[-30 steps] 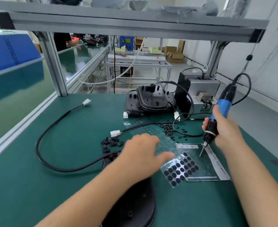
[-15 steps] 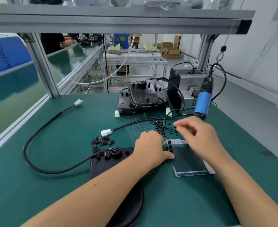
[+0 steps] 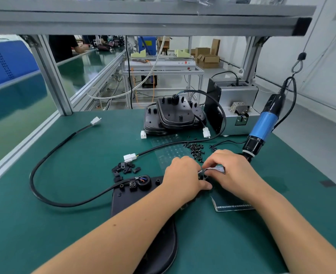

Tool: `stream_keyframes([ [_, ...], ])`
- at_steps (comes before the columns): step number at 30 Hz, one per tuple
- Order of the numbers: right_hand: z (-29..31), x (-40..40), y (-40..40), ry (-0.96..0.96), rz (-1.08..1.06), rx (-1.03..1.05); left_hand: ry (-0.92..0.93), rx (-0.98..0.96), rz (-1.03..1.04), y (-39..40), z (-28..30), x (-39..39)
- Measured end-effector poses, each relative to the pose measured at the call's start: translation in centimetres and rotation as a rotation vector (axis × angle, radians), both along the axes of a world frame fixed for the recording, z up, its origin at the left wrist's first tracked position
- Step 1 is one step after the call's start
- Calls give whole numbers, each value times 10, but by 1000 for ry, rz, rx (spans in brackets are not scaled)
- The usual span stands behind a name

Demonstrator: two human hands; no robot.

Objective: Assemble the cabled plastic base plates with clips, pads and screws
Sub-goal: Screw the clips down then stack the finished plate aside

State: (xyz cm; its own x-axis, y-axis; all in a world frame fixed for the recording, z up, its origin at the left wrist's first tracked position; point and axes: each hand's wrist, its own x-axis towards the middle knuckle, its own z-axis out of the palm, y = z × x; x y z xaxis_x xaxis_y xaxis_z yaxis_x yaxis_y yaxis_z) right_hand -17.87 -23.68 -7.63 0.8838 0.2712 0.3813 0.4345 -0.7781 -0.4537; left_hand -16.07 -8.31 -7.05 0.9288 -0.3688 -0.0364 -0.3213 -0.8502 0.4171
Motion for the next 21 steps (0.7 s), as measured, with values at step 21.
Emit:
stream_keyframes([
  [21, -2, -4, -2, 13, 41, 30, 63, 33, 1, 1, 5, 1],
])
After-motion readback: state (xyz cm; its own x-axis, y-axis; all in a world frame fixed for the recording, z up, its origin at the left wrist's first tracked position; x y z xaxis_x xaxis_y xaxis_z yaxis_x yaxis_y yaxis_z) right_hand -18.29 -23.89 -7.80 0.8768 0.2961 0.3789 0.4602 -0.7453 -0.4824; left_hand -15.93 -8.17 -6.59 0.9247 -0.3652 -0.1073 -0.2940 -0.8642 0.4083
